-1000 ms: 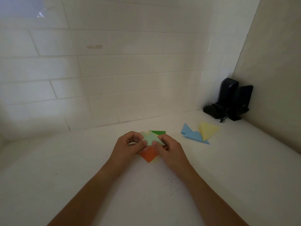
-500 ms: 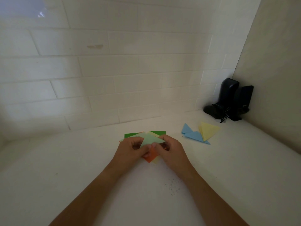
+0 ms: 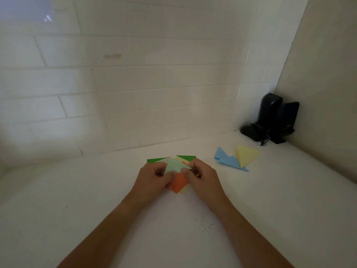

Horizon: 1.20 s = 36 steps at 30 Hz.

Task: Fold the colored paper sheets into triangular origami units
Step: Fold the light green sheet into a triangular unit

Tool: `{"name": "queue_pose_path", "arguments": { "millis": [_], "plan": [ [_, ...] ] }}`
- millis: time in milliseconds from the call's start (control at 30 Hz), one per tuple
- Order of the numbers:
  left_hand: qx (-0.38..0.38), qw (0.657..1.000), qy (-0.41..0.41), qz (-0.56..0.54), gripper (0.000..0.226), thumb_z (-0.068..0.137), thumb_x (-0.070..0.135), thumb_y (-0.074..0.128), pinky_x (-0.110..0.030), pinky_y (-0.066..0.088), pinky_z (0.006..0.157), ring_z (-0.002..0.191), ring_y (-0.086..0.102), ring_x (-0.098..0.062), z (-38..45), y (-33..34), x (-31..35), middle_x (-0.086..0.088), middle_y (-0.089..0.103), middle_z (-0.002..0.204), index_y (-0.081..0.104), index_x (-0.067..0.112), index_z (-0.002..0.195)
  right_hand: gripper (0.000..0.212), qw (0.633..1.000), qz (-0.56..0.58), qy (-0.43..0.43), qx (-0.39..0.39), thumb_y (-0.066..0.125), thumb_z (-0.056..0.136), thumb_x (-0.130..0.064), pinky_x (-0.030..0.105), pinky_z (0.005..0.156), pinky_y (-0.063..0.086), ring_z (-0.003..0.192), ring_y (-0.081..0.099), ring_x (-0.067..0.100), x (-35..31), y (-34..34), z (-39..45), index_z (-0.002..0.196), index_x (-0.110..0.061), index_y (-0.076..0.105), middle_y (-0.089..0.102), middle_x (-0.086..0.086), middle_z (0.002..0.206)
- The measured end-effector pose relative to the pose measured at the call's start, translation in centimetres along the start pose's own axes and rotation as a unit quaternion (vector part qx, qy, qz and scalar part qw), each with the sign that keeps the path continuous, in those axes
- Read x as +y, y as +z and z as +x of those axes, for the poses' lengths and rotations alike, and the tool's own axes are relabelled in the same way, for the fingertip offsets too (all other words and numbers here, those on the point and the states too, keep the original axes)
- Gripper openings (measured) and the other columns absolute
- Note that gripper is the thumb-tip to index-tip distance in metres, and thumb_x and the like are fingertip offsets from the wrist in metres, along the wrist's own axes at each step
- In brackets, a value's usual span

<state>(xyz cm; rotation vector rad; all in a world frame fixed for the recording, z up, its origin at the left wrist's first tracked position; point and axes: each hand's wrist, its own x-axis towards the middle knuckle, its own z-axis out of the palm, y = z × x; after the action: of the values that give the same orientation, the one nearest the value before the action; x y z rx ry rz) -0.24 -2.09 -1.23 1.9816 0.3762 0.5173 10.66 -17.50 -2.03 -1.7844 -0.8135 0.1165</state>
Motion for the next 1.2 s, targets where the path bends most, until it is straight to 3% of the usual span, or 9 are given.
{"name": "queue_pose_path", "arguments": {
  "millis": [167,400,600,700,900,1067,1200],
  "plan": [
    [-0.018,1.000,-0.012,-0.016,0.006,0.094,0.013,0.072,-0.030,0.055,0.064,0.064,0.068,-0.012,-0.16,0.36,0.35,-0.006,0.076,0.078,0.077,0.011,0.092,0.025,0.999,0.020,-0.021,-0.025,0.069,0.096,-0.018,0.014,0.061,0.038,0.062,0.048,0.001,-0.38,-0.17,-0.22,0.077,-0.030,0.058,0.056,-0.020,0.066],
    [-0.023,0.997,-0.019,-0.069,0.010,0.095,0.009,0.072,-0.021,0.050,0.059,0.061,0.064,-0.009,-0.24,0.36,0.69,-0.005,0.075,0.072,0.079,0.005,0.089,0.024,0.999,0.012,-0.021,-0.023,0.066,0.098,-0.019,0.013,0.061,0.039,0.064,0.051,-0.001,-0.61,-0.14,-0.16,0.077,-0.031,0.061,0.059,-0.018,0.067],
    [-0.027,0.998,-0.017,-0.049,0.015,0.095,0.013,0.073,-0.031,0.046,0.062,0.058,0.059,-0.016,-0.02,0.09,0.09,-0.020,0.072,0.073,0.076,0.006,0.082,0.027,1.000,0.001,-0.021,-0.014,0.064,0.100,-0.021,0.017,0.061,0.040,0.063,0.048,0.003,-0.34,-0.02,-0.02,0.074,-0.028,0.059,0.062,-0.002,0.071],
    [-0.029,0.999,-0.008,-0.039,0.014,0.095,0.016,0.074,-0.029,0.045,0.060,0.058,0.058,-0.014,-0.07,0.01,0.08,-0.020,0.071,0.074,0.076,0.006,0.085,0.024,1.000,-0.001,-0.018,-0.011,0.065,0.099,-0.021,0.015,0.062,0.041,0.064,0.050,0.000,-0.41,-0.07,-0.06,0.077,-0.029,0.060,0.061,-0.007,0.071],
    [-0.013,1.000,0.001,-0.008,0.021,0.094,0.023,0.075,-0.023,0.043,0.058,0.057,0.056,-0.010,-0.04,0.12,0.07,-0.013,0.069,0.067,0.074,0.010,0.077,0.017,1.000,-0.006,-0.020,-0.011,0.067,0.097,-0.020,0.013,0.062,0.041,0.065,0.052,-0.002,-0.48,-0.05,-0.13,0.083,-0.027,0.062,0.059,-0.011,0.072],
    [0.035,0.999,-0.003,-0.023,0.013,0.095,0.020,0.073,-0.015,0.049,0.067,0.068,0.065,-0.002,0.19,0.00,-0.03,0.008,0.074,0.076,0.077,0.022,0.082,0.017,1.000,-0.006,0.003,0.010,0.064,0.099,-0.020,0.014,0.060,0.039,0.062,0.048,0.001,-0.06,-0.14,-0.01,0.082,-0.022,0.059,0.057,-0.010,0.072],
    [0.030,0.999,0.009,-0.025,0.011,0.091,0.018,0.077,-0.019,0.049,0.066,0.066,0.063,-0.005,0.28,-0.11,-0.11,0.002,0.074,0.073,0.078,0.022,0.081,0.015,1.000,-0.009,0.003,-0.011,0.067,0.097,-0.022,0.015,0.059,0.038,0.061,0.048,0.000,-0.27,-0.02,-0.02,0.082,-0.022,0.062,0.059,-0.009,0.071]
  ]
}}
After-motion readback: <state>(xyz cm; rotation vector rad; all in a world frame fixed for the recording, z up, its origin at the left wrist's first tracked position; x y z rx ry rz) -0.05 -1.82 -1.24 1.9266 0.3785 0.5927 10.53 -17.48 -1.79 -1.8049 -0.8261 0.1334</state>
